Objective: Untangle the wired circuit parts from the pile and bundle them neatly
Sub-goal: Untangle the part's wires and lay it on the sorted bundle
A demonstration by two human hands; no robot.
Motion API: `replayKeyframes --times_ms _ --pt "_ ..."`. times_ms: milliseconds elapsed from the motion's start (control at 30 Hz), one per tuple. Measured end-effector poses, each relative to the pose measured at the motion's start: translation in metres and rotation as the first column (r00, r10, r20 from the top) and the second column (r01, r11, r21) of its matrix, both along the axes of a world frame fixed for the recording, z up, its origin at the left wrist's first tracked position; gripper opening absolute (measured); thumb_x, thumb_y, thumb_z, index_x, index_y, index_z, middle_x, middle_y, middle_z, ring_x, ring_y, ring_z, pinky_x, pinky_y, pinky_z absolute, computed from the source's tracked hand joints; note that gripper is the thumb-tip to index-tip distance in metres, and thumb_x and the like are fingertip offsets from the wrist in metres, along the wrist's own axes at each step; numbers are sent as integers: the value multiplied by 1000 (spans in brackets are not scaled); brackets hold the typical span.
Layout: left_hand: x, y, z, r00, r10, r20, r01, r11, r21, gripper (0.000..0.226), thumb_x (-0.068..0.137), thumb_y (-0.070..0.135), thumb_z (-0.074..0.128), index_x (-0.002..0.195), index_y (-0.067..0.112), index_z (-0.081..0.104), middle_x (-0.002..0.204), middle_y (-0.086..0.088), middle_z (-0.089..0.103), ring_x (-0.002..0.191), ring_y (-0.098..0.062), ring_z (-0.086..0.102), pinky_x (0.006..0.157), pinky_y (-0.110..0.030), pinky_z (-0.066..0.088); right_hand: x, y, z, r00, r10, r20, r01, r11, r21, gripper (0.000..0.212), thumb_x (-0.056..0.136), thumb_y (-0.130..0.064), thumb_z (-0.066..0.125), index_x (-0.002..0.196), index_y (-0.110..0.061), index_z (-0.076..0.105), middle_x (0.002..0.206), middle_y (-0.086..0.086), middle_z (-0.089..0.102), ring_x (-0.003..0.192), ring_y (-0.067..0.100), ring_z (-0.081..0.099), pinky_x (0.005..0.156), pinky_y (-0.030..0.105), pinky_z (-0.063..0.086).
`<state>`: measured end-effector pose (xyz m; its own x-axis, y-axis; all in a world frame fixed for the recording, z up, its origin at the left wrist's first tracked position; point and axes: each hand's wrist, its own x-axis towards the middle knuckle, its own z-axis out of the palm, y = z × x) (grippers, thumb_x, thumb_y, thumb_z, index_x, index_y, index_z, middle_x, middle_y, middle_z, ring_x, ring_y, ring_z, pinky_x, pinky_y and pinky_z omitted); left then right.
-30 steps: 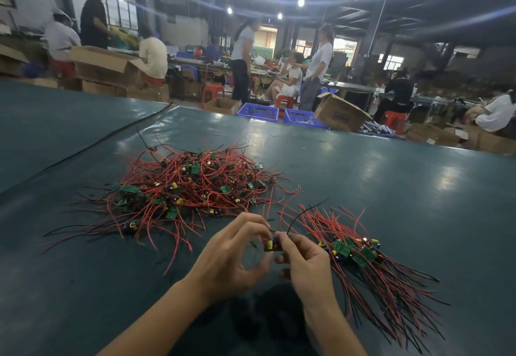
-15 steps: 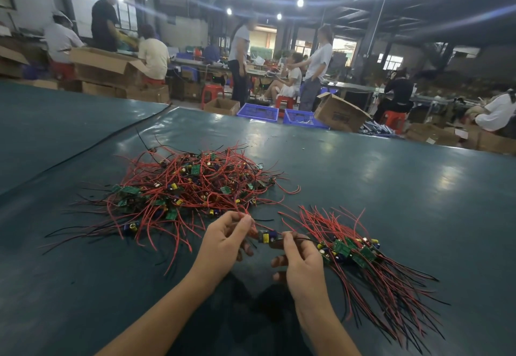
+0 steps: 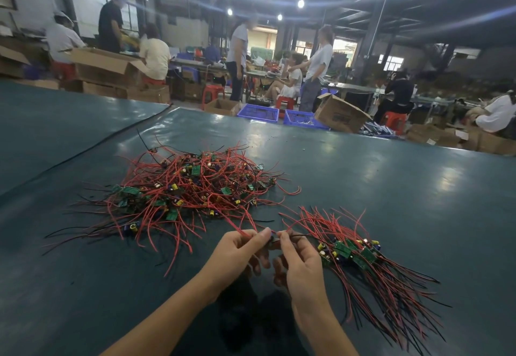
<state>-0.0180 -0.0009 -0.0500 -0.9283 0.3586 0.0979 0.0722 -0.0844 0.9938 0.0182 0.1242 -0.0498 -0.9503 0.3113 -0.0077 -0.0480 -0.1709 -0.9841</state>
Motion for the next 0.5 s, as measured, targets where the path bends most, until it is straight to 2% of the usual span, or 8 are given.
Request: replayKeyframes --times_ms 67,133,200,300,433,500 --pt "2 3 1 994 47 -103 -51 998 -33 33 81 51 61 61 25 68 63 -3 69 54 -9 64 54 -16 48 1 -1 2 1000 -22 19 23 1000 -8 24 93 -31 63 74 -19 71 75 8 71 74 31 66 65 41 55" --pt "3 5 1 977 84 -198 -98 993 -63 35 81 54 63 63 24 67 61 -4 67 53 -10 62 53 -18 46 2 -1 3 998 -42 52 40 999 26 28 88 -38 67 70 -17 71 67 4 65 64 20 60 50 27 47" --pt "4 5 -3 958 114 -263 -139 987 -79 41 81 58 65 67 20 66 62 -6 67 55 -14 61 53 -25 48 4 -2 2 997 -28 75 24 998 61 34 88 -39 66 64 -17 74 57 1 57 53 10 51 47 20 40" --pt "5 5 -5 945 98 -313 -140 983 -117 30 81 54 65 70 25 64 64 -6 67 55 -16 60 54 -33 50 4 -3 0 999 -34 34 31 996 79 41 92 -34 62 59 -11 70 53 1 45 47 8 37 45 21 33" --pt "4 6 -6 932 135 -336 -185 975 -121 35 79 58 65 68 24 64 61 -3 67 52 -13 61 52 -27 48 3 -4 -3 999 -17 -35 20 996 90 37 94 -30 61 62 -17 74 50 -6 47 47 4 39 45 17 34" --pt "3 6 -6 925 157 -346 -205 973 -108 35 83 51 65 63 23 65 58 -2 66 51 -12 62 51 -24 48 3 -4 -3 998 -23 -50 28 995 100 36 94 -28 61 61 -21 74 51 -6 49 49 6 41 46 19 35"
